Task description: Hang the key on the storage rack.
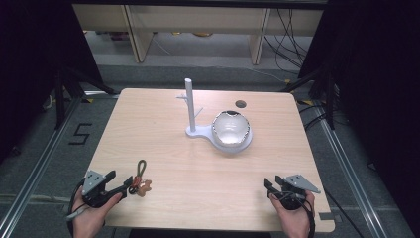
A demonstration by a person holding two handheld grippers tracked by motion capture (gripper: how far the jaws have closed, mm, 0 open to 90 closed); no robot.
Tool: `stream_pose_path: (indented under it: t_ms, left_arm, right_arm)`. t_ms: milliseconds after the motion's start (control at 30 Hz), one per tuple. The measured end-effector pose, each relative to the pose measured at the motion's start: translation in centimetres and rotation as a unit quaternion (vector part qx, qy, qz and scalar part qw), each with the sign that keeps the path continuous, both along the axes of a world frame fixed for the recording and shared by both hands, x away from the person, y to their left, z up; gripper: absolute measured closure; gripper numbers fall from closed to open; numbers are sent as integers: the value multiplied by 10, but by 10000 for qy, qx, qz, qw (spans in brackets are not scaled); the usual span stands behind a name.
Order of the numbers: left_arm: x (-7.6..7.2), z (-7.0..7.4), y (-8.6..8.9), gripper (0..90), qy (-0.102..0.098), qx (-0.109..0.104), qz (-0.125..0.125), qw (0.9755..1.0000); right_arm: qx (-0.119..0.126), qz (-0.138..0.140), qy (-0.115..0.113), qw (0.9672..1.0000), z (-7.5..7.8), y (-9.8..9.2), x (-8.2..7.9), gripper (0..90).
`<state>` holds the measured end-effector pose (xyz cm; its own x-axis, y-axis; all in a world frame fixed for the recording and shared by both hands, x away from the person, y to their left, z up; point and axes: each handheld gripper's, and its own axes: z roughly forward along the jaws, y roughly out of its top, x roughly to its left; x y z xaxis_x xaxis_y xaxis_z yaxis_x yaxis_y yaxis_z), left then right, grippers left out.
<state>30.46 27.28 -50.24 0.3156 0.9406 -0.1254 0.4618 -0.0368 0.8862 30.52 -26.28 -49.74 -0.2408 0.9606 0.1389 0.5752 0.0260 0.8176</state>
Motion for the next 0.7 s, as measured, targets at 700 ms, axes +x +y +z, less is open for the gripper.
stream_pose_path:
  t_ms: [700]
  left_arm:
    - [33,32,-5,346,1295,534,-679,9878]
  right_arm:
    - [-96,104,94,9999,8,2,-2,573]
